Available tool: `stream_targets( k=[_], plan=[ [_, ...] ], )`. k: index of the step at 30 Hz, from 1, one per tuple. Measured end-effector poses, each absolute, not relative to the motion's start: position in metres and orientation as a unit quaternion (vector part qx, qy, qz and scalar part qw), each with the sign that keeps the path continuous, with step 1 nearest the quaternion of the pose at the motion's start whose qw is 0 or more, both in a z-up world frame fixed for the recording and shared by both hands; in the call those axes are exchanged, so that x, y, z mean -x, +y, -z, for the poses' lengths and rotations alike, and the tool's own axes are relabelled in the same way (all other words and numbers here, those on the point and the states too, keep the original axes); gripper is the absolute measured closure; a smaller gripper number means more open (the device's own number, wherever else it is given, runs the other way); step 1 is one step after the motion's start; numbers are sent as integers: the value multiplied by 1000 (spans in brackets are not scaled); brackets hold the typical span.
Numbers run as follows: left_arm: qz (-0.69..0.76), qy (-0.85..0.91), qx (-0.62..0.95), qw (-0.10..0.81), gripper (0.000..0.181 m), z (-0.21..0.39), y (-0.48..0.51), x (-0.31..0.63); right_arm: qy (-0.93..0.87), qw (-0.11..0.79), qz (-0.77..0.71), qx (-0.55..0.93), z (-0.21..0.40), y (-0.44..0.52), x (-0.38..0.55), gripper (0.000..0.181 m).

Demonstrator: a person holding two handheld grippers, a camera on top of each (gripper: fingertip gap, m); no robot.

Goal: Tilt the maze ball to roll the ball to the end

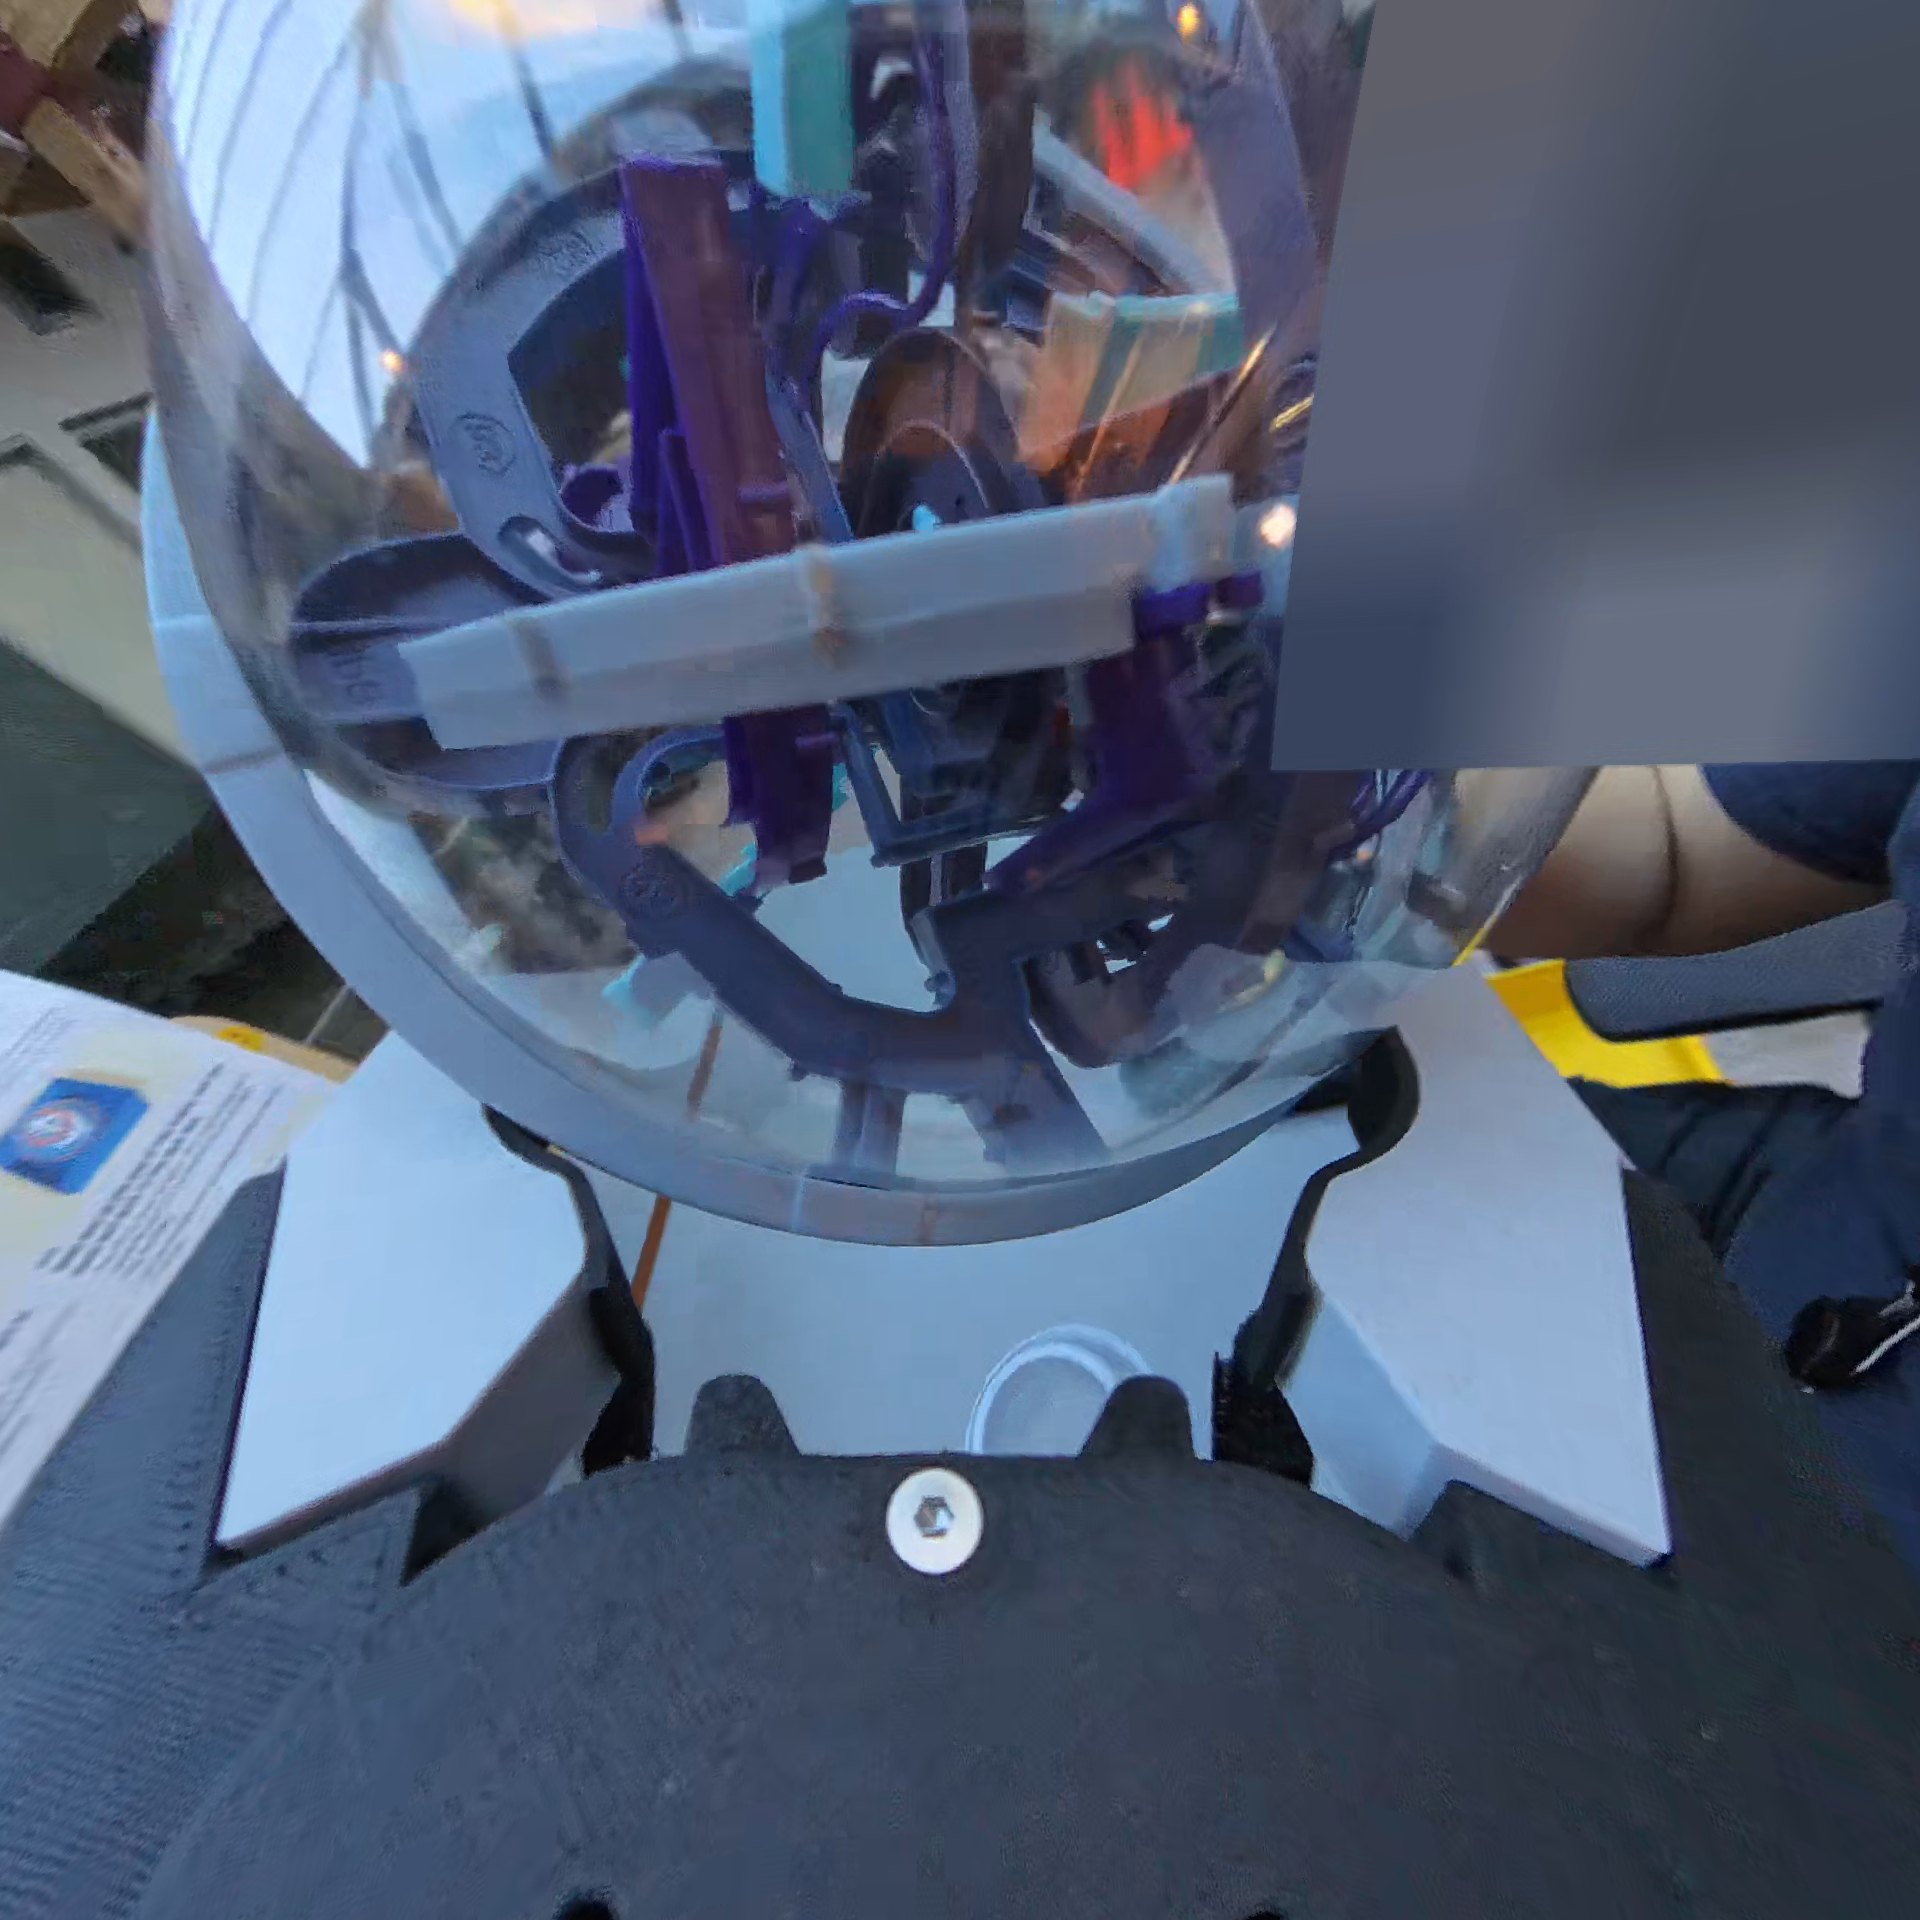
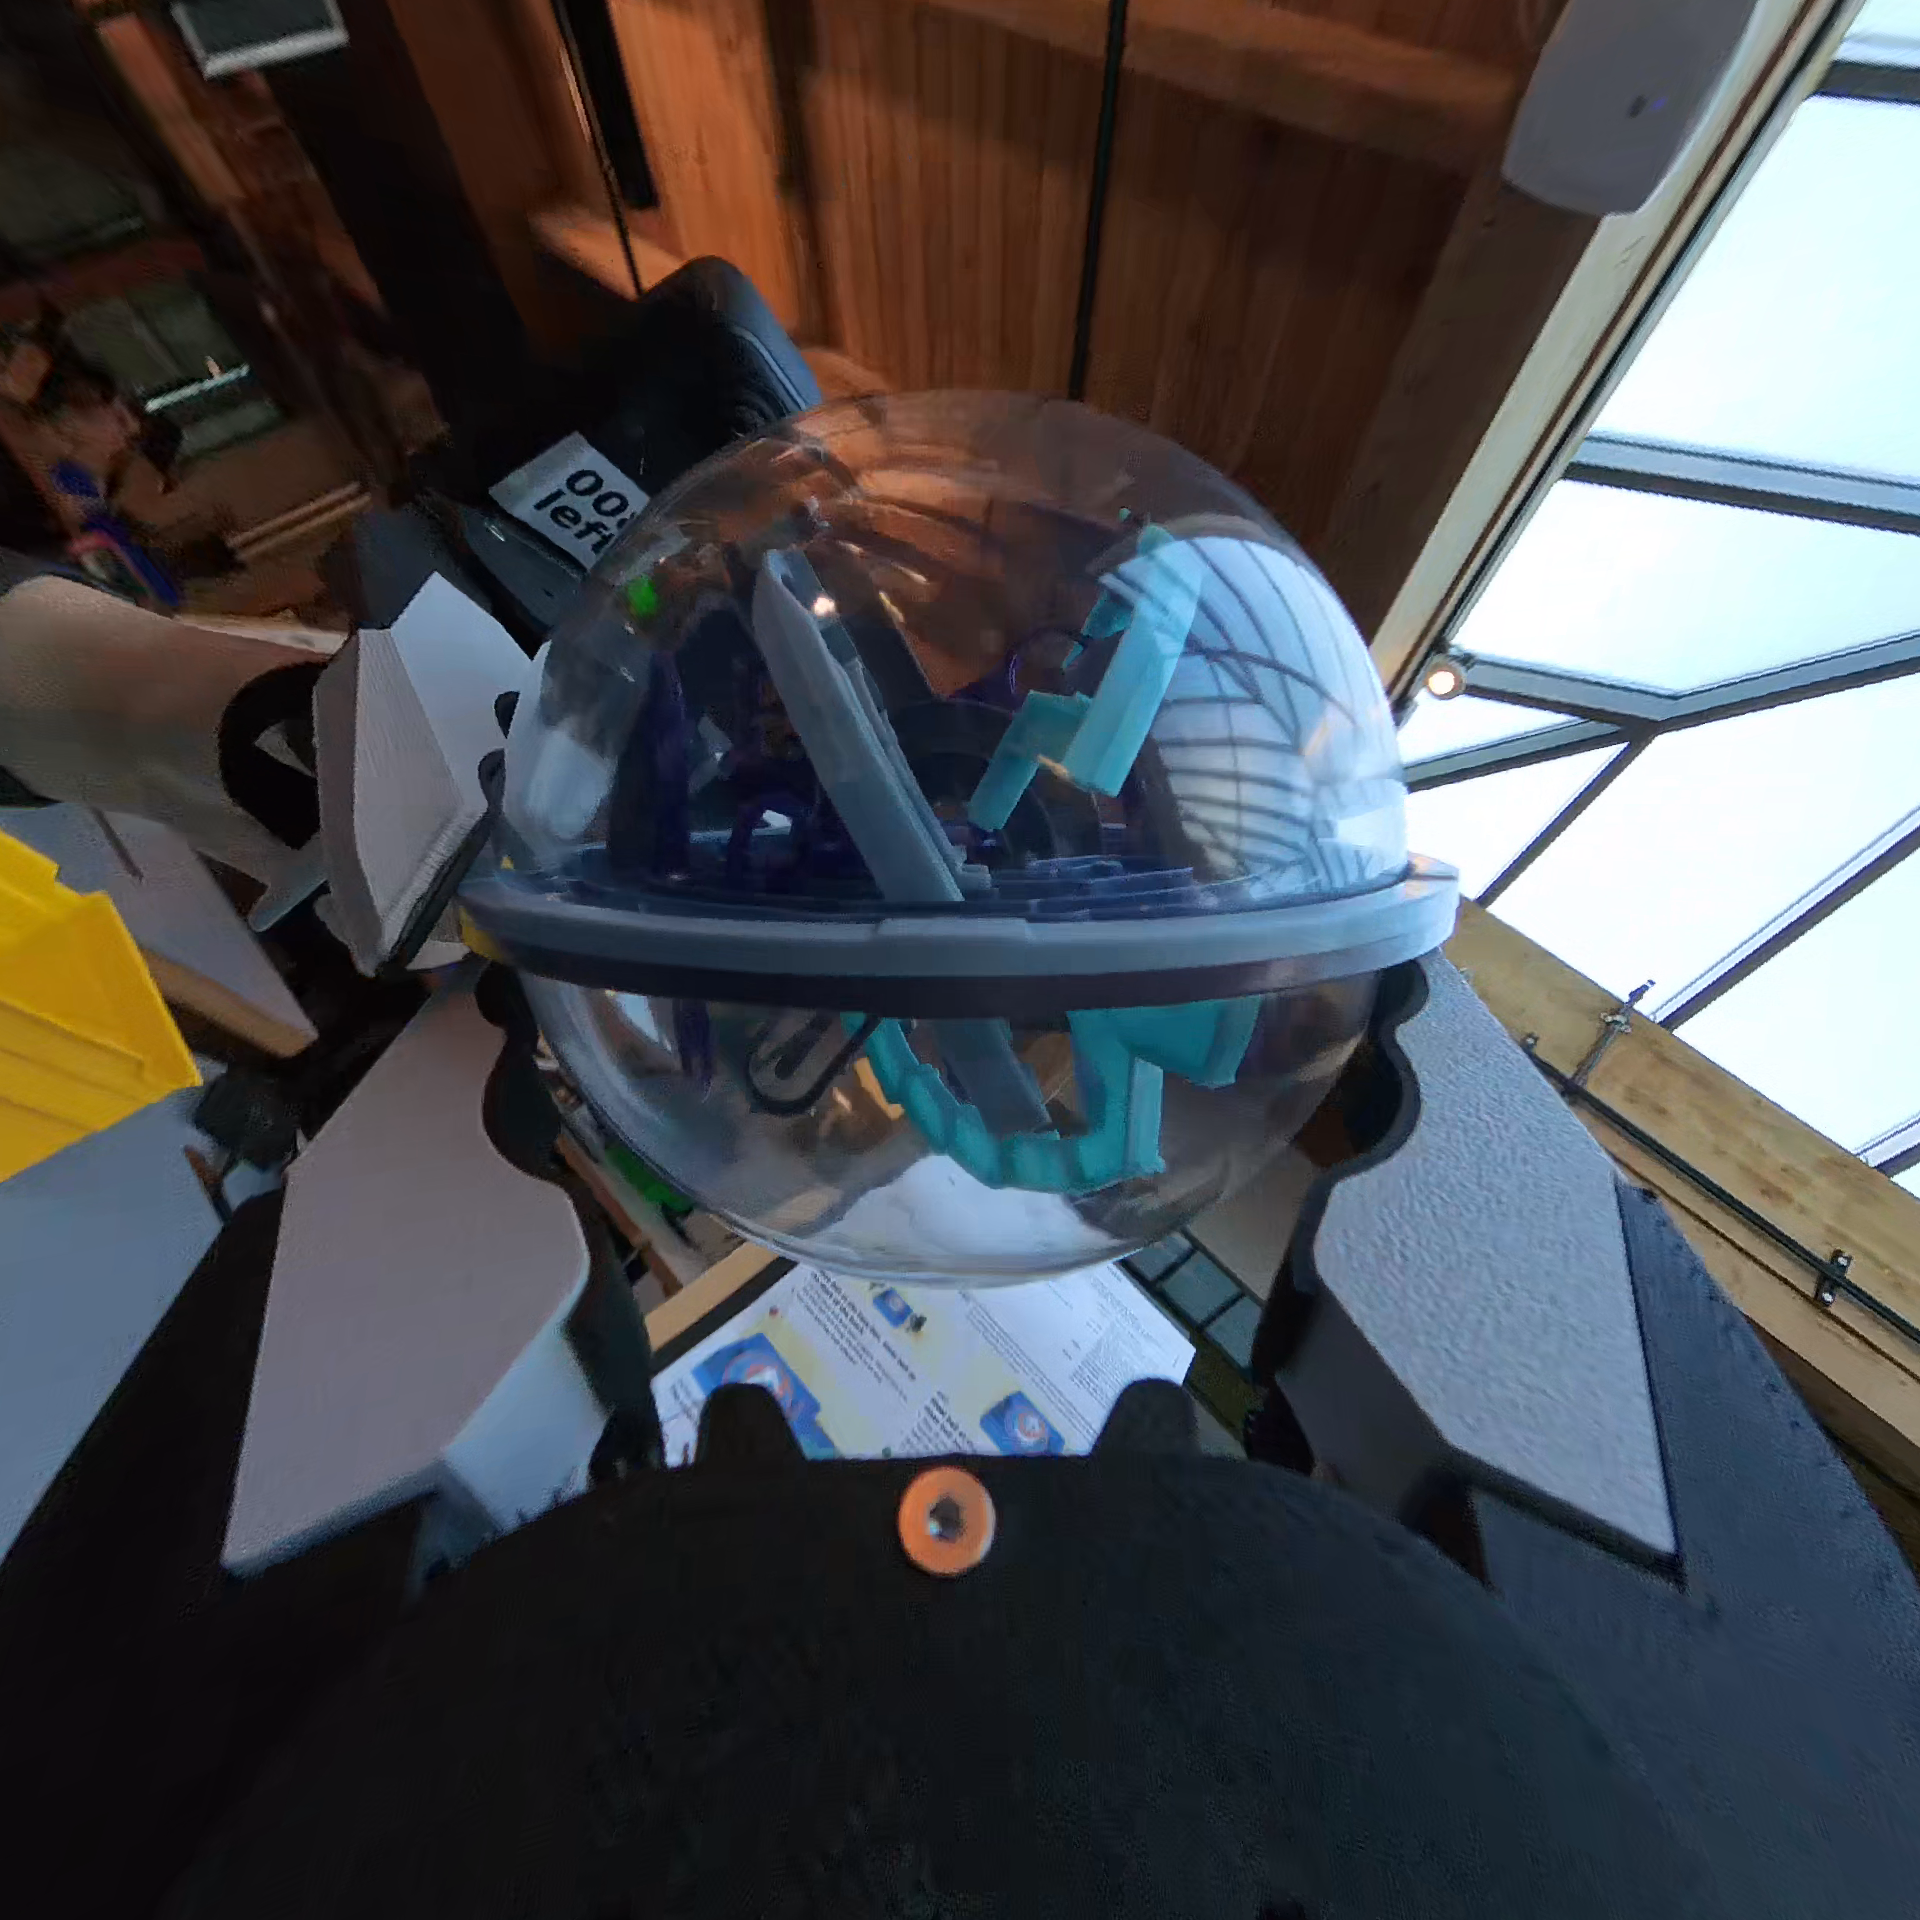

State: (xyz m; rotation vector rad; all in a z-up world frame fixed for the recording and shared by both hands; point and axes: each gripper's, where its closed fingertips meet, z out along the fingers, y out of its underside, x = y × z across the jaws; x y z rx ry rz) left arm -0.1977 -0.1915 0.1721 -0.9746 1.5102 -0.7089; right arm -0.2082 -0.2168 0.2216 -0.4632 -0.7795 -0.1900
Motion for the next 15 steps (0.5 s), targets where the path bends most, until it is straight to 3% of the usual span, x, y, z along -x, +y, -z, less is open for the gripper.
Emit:
stream_targets(
  k=[15],
  plan=[
    [679,490,254,485,25,-158,-175,230,-531,687,266,419,-200,-168,273,24]
  ],
)
